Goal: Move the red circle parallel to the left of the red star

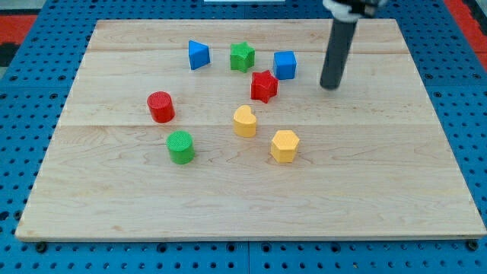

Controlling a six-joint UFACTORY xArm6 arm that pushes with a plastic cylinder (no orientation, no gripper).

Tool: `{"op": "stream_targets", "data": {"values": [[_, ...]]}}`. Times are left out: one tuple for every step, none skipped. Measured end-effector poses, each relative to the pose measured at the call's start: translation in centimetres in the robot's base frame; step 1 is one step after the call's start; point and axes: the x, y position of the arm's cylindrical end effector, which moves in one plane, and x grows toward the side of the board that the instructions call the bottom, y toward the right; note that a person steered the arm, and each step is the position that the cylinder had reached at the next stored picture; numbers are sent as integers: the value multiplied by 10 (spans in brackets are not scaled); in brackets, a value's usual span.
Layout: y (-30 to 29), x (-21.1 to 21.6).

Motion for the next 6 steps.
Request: {"op": "stream_targets", "data": {"values": [[-3,70],[-14,100],[-20,202],[-157,215],[-289,185],[-339,108]]}}
